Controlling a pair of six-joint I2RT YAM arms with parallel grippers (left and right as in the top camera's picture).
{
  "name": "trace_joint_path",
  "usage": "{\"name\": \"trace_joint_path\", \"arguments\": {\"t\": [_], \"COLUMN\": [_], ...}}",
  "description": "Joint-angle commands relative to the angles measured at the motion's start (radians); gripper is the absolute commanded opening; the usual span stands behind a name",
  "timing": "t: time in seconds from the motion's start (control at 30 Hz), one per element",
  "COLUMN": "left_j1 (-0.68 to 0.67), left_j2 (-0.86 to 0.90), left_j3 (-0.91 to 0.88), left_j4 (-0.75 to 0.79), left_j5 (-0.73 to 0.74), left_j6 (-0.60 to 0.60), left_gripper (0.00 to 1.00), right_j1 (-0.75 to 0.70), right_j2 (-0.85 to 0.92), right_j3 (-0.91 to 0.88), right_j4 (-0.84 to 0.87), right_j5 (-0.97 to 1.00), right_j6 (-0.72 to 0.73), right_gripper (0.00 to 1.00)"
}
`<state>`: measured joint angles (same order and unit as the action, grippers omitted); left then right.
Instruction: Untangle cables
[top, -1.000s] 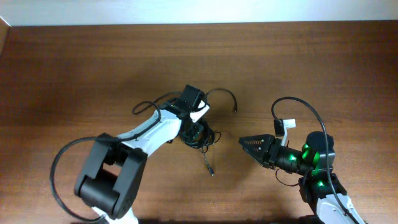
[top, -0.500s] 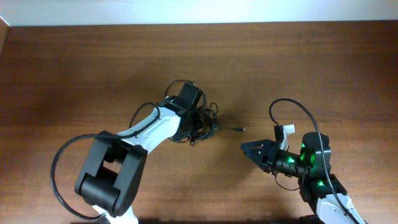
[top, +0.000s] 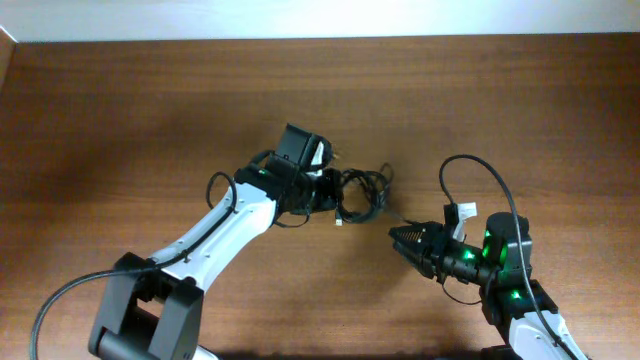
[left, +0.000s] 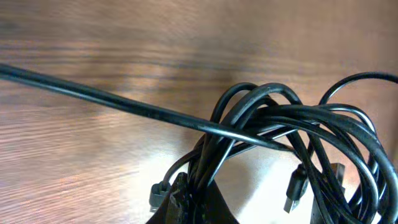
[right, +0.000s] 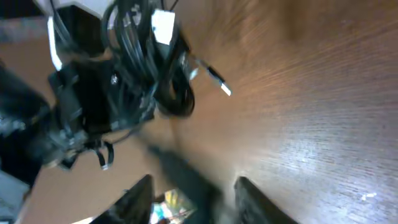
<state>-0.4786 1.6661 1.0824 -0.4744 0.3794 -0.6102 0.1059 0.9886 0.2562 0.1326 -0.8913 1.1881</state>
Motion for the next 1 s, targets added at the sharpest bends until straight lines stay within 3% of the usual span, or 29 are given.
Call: {"name": "trace_joint_path", "arguments": {"t": [0.0,0.1,0.17,0.27,0.3,0.37,0.4,0.43,0.47,0.57,0.7,0.83,0.97], "left_j1": [-0.025,-0.025,-0.023,-0.023,-0.023,-0.023,-0.023,-0.023,-0.023,-0.023,-0.023,-0.023,-0.024], "left_j2": [-0.015,-0.015,-0.015,-0.015,-0.015,-0.015,-0.015,-0.015,-0.015,-0.021,-0.066,-0.119,-0.122], "left_j3": [0.001,0.001,0.001,0.001,0.001,0.001,0.001,0.001,0.001,0.001,0.001,0.001,0.001], "left_j4": [-0.014,-0.036,-0.046,-0.072,-0.072,-0.062,-0.058,-0.058,-0.066,-0.12,-0.155,-0.117,-0.113], "left_j5": [0.077,0.065,-0.01,-0.121,-0.131,-0.145,-0.145,-0.144,-0.136,-0.129,-0.045,-0.042,-0.017], "left_j6": [0.126,0.247,0.249,0.245,0.244,0.241,0.242,0.285,0.406,0.555,0.68,0.679,0.68], "left_gripper": [0.0,0.0,0.0,0.0,0.0,0.0,0.0,0.0,0.0,0.0,0.0,0.0,0.0], "right_j1": [0.005,0.005,0.005,0.005,0.005,0.005,0.005,0.005,0.005,0.005,0.005,0.005,0.005], "right_j2": [0.0,0.0,0.0,0.0,0.0,0.0,0.0,0.0,0.0,0.0,0.0,0.0,0.0], "right_j3": [0.008,0.008,0.008,0.008,0.008,0.008,0.008,0.008,0.009,0.009,0.009,0.008,0.009], "right_j4": [0.001,0.002,0.002,0.002,0.002,0.006,0.021,0.069,0.098,0.122,0.114,-0.038,-0.027], "right_j5": [0.086,0.099,0.091,0.069,0.056,0.0,-0.031,-0.065,-0.072,0.011,0.174,0.155,0.063], "right_j6": [0.002,-0.005,-0.006,-0.005,-0.005,-0.006,-0.018,-0.076,-0.085,-0.167,-0.194,-0.186,-0.133], "right_gripper": [0.33,0.29,0.36,0.33,0.29,0.11,0.1,0.12,0.18,0.34,0.35,0.36,0.36]}}
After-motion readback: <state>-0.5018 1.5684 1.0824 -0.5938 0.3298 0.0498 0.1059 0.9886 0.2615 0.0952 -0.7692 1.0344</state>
